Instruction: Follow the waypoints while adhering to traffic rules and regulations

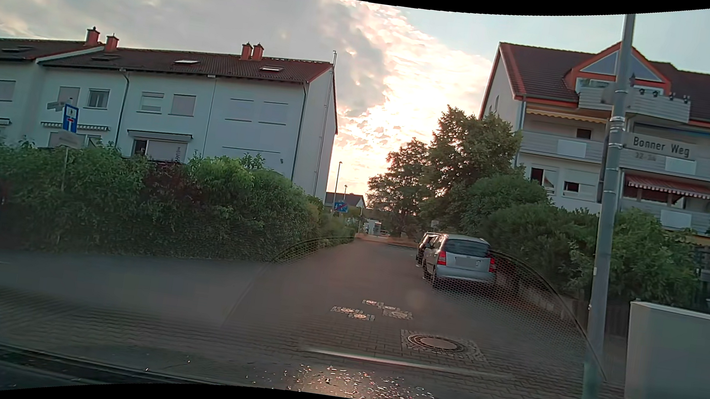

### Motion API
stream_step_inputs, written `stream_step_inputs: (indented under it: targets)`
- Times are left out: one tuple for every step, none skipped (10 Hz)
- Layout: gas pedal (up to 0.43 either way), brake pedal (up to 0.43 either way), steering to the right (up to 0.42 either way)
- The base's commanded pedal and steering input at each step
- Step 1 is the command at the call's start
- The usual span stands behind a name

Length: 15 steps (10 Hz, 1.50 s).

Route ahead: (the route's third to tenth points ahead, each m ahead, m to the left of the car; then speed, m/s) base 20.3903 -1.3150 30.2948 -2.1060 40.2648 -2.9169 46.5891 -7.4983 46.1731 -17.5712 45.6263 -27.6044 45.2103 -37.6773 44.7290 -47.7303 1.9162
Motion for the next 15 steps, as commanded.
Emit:
stream_step_inputs:
  targets:
    - [0.000,0.000,-0.117]
    - [0.000,0.000,-0.115]
    - [0.000,0.000,-0.113]
    - [0.000,0.000,-0.111]
    - [0.000,0.000,-0.110]
    - [0.000,0.000,-0.103]
    - [0.000,0.000,-0.093]
    - [0.000,0.000,-0.080]
    - [0.000,0.000,-0.071]
    - [0.000,0.000,-0.061]
    - [0.000,0.000,-0.052]
    - [0.000,0.000,-0.046]
    - [0.000,0.000,-0.044]
    - [0.000,0.000,-0.041]
    - [0.000,0.000,-0.034]
